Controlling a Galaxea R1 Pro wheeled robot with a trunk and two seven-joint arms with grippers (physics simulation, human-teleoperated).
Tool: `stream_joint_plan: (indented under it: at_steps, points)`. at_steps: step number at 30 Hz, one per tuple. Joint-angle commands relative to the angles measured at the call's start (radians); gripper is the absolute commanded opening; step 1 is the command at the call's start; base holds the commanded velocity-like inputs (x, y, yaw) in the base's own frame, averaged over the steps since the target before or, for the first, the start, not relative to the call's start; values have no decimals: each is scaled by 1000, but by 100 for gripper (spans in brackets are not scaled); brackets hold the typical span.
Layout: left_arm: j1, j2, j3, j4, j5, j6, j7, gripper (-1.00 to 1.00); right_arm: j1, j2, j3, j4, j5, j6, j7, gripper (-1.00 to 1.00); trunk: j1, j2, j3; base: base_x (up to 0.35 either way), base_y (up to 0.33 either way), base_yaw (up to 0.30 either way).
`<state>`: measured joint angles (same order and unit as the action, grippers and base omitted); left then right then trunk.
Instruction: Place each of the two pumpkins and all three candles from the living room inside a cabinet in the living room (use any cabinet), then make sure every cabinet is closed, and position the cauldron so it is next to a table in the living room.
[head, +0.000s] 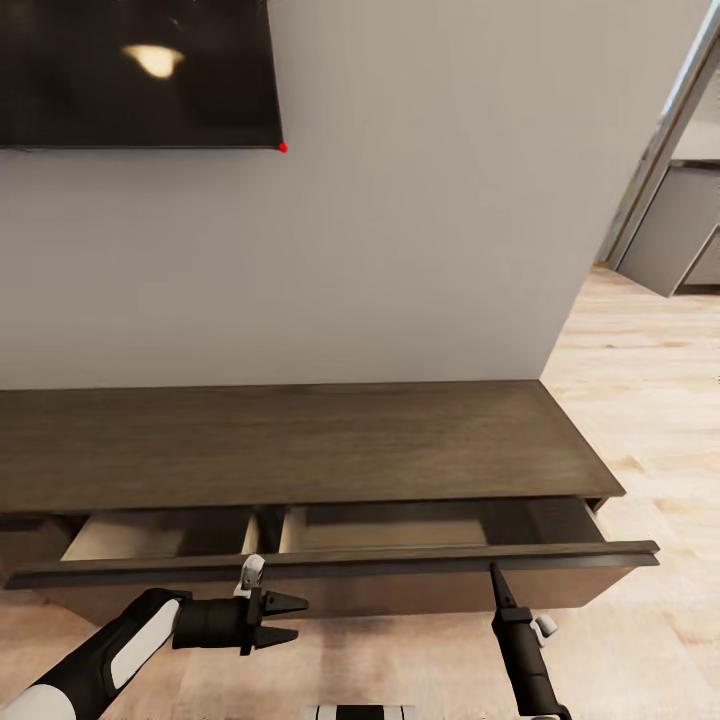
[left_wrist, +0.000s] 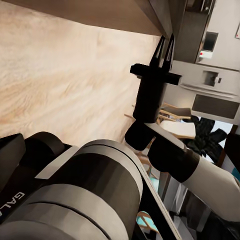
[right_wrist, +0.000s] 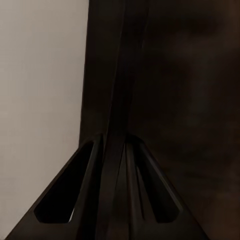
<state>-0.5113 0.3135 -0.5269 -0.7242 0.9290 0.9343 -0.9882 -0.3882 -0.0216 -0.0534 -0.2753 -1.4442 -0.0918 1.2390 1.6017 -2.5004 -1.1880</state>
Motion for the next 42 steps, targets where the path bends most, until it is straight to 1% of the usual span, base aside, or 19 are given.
stream_joint_plan:
  at_steps: [1,21,42]
  points:
    - [-1,1,-4,0,5,4,-1,100,1,0,7,2,1,-4,1,-100,0,0,-1,-141,0,0]
    - [-1,1,-4,0,5,5,-1,100,0,0,7,2,1,-5,1,-100,0,0,-1,-132,0,0]
    - [-1,1,-4,2,5,4,-1,100,0,0,8,3,1,-5,1,-100,0,0,-1,-89,0,0]
